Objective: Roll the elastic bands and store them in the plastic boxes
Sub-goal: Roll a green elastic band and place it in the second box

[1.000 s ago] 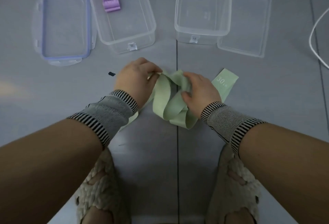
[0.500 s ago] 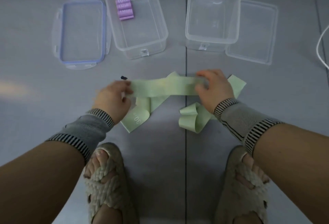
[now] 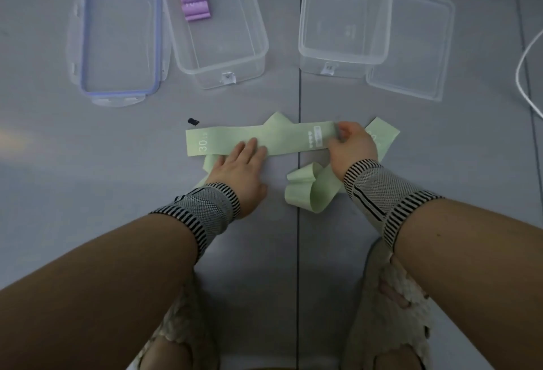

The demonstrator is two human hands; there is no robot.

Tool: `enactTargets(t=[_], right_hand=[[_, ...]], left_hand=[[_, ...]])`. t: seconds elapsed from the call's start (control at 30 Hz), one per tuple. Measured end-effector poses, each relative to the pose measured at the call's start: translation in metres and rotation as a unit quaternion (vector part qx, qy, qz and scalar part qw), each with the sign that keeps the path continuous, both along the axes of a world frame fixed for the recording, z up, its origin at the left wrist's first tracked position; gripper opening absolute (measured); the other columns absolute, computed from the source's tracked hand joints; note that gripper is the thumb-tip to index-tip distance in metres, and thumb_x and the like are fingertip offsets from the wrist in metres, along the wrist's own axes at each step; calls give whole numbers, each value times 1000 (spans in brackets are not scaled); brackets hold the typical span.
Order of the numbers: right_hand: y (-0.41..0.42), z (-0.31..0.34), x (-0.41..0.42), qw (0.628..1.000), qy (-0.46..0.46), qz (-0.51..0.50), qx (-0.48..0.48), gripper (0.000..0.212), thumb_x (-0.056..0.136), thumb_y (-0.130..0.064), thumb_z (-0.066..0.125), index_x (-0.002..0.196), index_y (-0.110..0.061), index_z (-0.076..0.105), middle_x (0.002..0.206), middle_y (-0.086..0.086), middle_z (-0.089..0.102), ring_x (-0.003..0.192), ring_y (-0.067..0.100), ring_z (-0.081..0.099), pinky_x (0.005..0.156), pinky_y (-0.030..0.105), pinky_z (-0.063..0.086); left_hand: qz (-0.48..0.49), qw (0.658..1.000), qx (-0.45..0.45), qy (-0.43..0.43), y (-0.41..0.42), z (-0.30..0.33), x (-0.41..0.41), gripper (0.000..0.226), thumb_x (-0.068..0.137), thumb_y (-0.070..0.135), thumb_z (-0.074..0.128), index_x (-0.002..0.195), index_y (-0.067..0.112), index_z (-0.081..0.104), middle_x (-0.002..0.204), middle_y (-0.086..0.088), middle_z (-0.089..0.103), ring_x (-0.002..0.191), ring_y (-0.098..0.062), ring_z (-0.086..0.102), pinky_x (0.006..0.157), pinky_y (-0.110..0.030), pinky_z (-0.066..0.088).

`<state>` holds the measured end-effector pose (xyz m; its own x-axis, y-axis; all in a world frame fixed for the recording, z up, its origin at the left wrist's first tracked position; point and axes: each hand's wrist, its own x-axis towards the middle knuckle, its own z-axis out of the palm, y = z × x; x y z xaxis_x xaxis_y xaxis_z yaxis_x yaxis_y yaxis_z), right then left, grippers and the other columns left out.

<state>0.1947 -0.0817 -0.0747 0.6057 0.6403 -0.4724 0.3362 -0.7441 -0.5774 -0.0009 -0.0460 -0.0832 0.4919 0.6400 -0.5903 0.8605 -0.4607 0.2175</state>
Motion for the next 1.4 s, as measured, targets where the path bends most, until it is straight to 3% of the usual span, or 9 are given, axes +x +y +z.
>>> enactTargets(t=[0.2,0.3,0.4,0.5,0.63,0.9,1.03,1.17,1.4], right_hand=[[14,-3,-5,997,34,-51,-41,45,91,-20,56,133,-10,45,126,9,57,110,26,57,81,24,38],[14,-2,-6,998,-32,-25,-57,29,89,-18,57,116,-9,61,114,10,65,95,25,61,74,24,39],[16,5,-9,992,-96,-61,-55,36,90,-23,57,123,-13,47,129,10,47,93,28,57,72,27,37],[21,12,-32,983,-145,108,37,46,87,-19,57,131,-17,44,137,9,38,107,29,51,90,31,40],[30,8,-89,913,-126,381,70,48,91,-19,48,138,-20,42,141,2,42,125,28,37,107,33,28],[39,-2,-143,865,-102,492,-12,56,93,-20,41,146,-25,25,154,-7,23,135,23,25,108,38,28],[36,-5,-143,867,-99,488,-33,56,94,-22,41,147,-25,25,155,-8,22,136,23,25,108,37,27],[34,-8,-140,883,-104,458,6,52,93,-21,41,144,-21,33,151,-4,31,133,24,30,110,38,29],[16,-7,-64,958,-176,225,12,46,87,-4,44,133,-11,47,136,14,41,121,35,37,103,33,26]], left_hand=[[-14,1000,6,0,2,-4,-3,74,90,42,45,149,24,4,158,4,-10,145,-16,-5,117,-43,11],[-22,1000,9,2,4,-5,-4,74,90,41,46,149,23,5,158,3,-10,145,-17,-4,117,-43,12],[-24,1000,1,-10,6,-4,-5,72,91,38,45,150,23,6,158,3,-8,145,-17,-3,118,-40,11],[4,996,44,-76,13,-2,-14,63,92,27,45,149,21,18,159,1,6,145,-18,5,117,-37,14],[110,978,148,-98,41,4,-58,51,92,17,45,143,18,36,153,0,28,139,-26,23,114,-36,22],[406,901,29,-150,56,-1,-98,35,94,15,42,123,22,59,121,-7,63,108,-26,58,88,-28,43],[394,905,-6,-160,50,-2,-96,36,94,10,40,122,19,61,124,-8,61,112,-26,56,96,-28,41],[286,949,42,-125,45,2,-91,38,93,12,42,126,22,59,137,-3,47,122,-27,43,106,-31,33],[72,990,60,-101,23,17,-25,51,92,20,41,140,35,36,153,10,23,135,-23,21,107,-40,25]])
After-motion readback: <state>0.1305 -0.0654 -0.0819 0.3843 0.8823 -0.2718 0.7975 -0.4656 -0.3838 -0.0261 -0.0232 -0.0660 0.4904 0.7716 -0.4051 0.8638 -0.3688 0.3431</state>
